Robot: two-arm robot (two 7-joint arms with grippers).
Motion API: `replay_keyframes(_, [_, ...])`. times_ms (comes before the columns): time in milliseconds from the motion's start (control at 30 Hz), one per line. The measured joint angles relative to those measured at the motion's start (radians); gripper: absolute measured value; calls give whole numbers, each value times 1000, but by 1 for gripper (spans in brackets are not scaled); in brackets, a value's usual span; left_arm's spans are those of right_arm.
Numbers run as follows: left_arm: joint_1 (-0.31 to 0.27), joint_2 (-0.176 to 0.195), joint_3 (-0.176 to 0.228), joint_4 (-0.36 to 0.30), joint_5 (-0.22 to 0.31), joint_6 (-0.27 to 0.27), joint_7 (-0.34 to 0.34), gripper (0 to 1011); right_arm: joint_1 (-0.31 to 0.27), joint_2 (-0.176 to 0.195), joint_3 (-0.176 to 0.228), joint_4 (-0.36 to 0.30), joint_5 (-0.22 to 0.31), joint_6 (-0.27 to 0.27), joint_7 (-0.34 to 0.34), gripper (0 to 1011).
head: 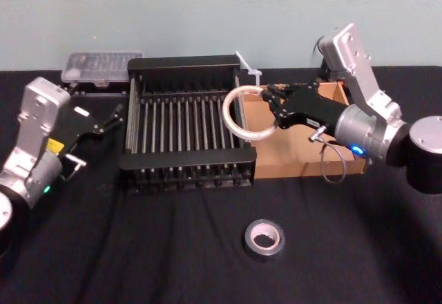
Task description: Pick up the white tape and place it into the black box , Pick up the silver tape and place it into the brown box.
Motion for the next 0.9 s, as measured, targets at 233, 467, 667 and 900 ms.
replay_keyframes(233, [0,0,0,0,0,0,0,1001,43,-23,-30,43,2,-12,16,91])
replay_keyframes(467, [0,0,0,0,0,0,0,1001,82,-48,-62,83,6,-26,33,91])
replay_keyframes(667, [0,0,0,0,0,0,0,1001,105,-65,-82,108,7,-34,40,91])
replay_keyframes(900, [0,0,0,0,0,0,0,1001,124,-81,-100,133,5,-45,39,91])
